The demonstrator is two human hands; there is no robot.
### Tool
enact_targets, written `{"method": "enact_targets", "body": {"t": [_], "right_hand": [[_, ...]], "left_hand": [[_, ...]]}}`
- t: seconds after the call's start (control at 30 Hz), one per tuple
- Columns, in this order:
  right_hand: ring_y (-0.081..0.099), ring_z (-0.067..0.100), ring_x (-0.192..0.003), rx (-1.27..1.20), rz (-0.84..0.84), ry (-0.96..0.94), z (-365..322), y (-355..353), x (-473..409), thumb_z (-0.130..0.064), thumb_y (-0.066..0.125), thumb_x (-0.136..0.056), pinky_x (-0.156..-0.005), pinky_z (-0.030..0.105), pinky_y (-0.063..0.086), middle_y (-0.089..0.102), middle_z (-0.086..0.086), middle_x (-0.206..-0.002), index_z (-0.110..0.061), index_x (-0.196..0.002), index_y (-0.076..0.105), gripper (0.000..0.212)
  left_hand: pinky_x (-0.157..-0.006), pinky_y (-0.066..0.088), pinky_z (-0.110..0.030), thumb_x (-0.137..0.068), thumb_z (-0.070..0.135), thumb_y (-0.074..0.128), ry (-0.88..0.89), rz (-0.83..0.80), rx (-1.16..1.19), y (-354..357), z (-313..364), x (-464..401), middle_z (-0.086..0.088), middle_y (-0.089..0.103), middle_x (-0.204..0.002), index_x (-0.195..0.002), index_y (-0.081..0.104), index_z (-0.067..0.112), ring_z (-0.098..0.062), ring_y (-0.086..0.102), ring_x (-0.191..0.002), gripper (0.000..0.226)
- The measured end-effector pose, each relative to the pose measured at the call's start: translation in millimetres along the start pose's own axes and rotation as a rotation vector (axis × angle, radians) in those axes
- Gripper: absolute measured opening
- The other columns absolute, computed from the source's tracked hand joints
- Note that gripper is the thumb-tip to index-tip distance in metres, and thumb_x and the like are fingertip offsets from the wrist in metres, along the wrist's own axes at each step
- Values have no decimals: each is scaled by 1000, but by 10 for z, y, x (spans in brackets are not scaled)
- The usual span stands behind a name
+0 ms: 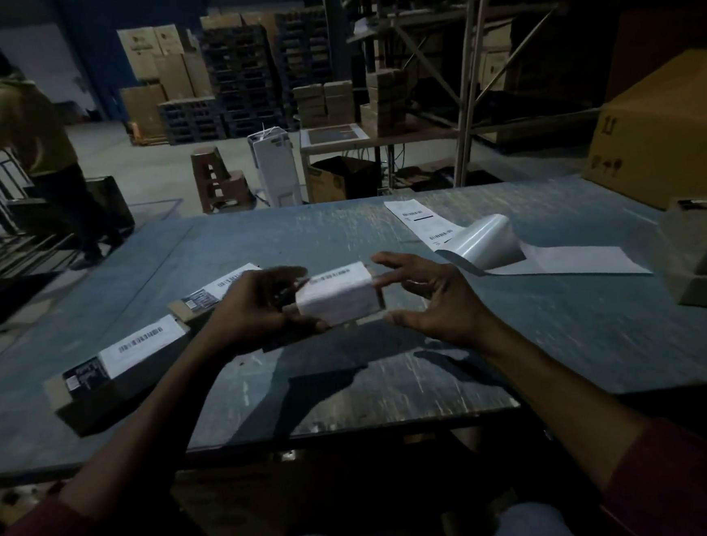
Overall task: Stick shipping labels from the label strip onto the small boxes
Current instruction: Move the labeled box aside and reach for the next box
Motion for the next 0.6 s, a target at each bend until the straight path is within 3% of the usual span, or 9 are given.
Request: {"method": "enact_targets", "body": {"t": [0.13,0.2,0.27,0.4,0.53,0.6], "right_hand": [[58,4,-133,159,110,59,305,17,-18,-7,86,-81,-101,17,47,67,-8,-139,-27,-115,77,40],[63,5,-125,192,155,117,507,15,42,-6,84,-84,-94,19,52,72,-8,-129,-29,-106,79,33],[68,5,-116,180,186,180,676,18,104,-2,80,-86,-91,24,59,74,-7,-121,-30,-99,79,31],[69,5,-108,264,178,198,734,7,127,-4,78,-87,-88,13,56,74,-9,-114,-33,-96,79,31],[69,5,-105,327,112,180,721,72,124,-5,75,-87,-88,20,60,73,-8,-114,-37,-98,77,33],[69,5,-104,363,102,165,706,87,124,-6,75,-87,-88,23,61,73,-8,-112,-37,-98,78,33]], "left_hand": [[-104,51,-38,-62,39,99,-67,254,-151,-529,-295,-65,-3,70,-135,-139,66,19,-22,67,-122,86],[-105,50,-41,-58,49,93,-102,302,-200,-740,-442,-155,-9,70,-137,-140,66,16,-26,66,-124,92],[-105,49,-42,-57,45,97,-193,314,-198,-883,-647,-210,-11,69,-137,-140,66,14,-26,66,-126,93],[-110,47,-45,-50,54,89,-300,373,-172,-987,-999,-204,-12,70,-137,-137,67,13,-29,64,-129,99],[-107,45,-42,-65,33,99,-329,329,-181,-972,-1077,-238,-11,69,-138,-136,67,14,-30,62,-130,80],[-96,45,-38,-63,37,98,-330,272,-220,-965,-1052,-281,-11,72,-128,-120,71,21,-32,64,-124,64]]}}
Point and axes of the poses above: each hand's wrist, its own x-axis away from the middle knuckle, its own y-axis out of the palm, z = x × y, the point moved 9 cm from there along -x, towards the middle knuckle
